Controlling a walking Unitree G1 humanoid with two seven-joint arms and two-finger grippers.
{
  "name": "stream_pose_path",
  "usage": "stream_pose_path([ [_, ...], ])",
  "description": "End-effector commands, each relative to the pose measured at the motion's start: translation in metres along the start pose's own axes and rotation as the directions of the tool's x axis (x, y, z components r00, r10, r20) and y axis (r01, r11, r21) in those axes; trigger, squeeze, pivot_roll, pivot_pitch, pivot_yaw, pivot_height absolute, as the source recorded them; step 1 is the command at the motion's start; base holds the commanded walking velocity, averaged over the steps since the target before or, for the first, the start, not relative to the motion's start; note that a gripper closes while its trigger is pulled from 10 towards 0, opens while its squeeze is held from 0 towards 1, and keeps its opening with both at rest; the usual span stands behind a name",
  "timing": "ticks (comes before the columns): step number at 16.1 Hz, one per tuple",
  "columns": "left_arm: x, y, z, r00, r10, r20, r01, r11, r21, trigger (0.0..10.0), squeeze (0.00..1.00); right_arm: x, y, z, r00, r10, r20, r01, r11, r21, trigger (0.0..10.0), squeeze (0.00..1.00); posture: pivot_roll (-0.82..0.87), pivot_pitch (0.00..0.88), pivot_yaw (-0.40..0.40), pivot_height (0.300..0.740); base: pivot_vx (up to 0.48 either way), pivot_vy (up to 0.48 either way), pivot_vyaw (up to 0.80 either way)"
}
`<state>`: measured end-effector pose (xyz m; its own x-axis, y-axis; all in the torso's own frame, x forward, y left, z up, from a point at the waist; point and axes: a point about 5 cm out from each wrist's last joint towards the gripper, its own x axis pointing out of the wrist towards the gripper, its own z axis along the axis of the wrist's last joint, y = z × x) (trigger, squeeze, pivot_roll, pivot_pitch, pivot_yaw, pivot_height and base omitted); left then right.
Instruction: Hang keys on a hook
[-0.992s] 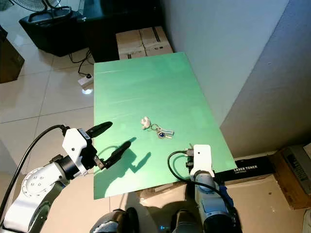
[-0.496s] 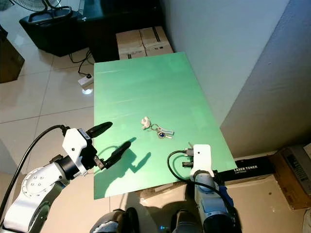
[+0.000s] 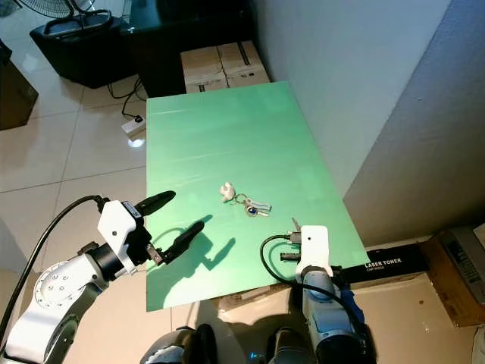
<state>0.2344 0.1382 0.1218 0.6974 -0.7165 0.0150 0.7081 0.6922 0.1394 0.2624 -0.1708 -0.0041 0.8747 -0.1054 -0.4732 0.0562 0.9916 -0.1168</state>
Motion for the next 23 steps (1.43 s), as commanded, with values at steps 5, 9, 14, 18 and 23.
stream_pose_path([
  [5,-0.002,0.008,0.007,0.997,0.07,0.019,-0.07,0.998,-0.007,10.0,0.0,-0.012,-0.008,0.019,0.989,-0.069,0.133,0.069,0.998,-0.001,0.0,0.0,-0.04,0.157,0.118,0.74,0.0,0.0,0.0],
  [9,-0.005,0.025,0.013,0.967,0.246,0.067,-0.242,0.968,-0.065,10.0,0.0,-0.046,-0.014,0.065,0.934,-0.05,0.353,0.084,0.993,-0.083,0.0,0.0,-0.06,0.149,0.114,0.74,0.0,0.0,0.0],
  [14,-0.013,0.044,0.024,0.874,0.478,0.092,-0.47,0.877,-0.099,10.0,0.0,-0.081,0.006,0.122,0.822,0.178,0.541,-0.087,0.978,-0.19,10.0,0.0,-0.1,0.108,0.099,0.74,0.0,0.0,0.0],
  [18,-0.003,0.036,0.032,0.864,0.49,0.112,-0.493,0.87,-0.004,10.0,0.0,-0.09,0.032,0.14,0.739,0.4,0.543,-0.257,0.911,-0.322,10.0,0.0,-0.08,0.074,0.023,0.74,0.0,0.0,0.6],
  [23,-0.014,0.038,0.032,0.807,0.585,0.081,-0.59,0.803,0.079,10.0,0.0,-0.093,0.053,0.135,0.702,0.491,0.516,-0.391,0.871,-0.296,10.0,0.0,-0.05,0.058,-0.022,0.74,0.0,0.0,0.8],
])
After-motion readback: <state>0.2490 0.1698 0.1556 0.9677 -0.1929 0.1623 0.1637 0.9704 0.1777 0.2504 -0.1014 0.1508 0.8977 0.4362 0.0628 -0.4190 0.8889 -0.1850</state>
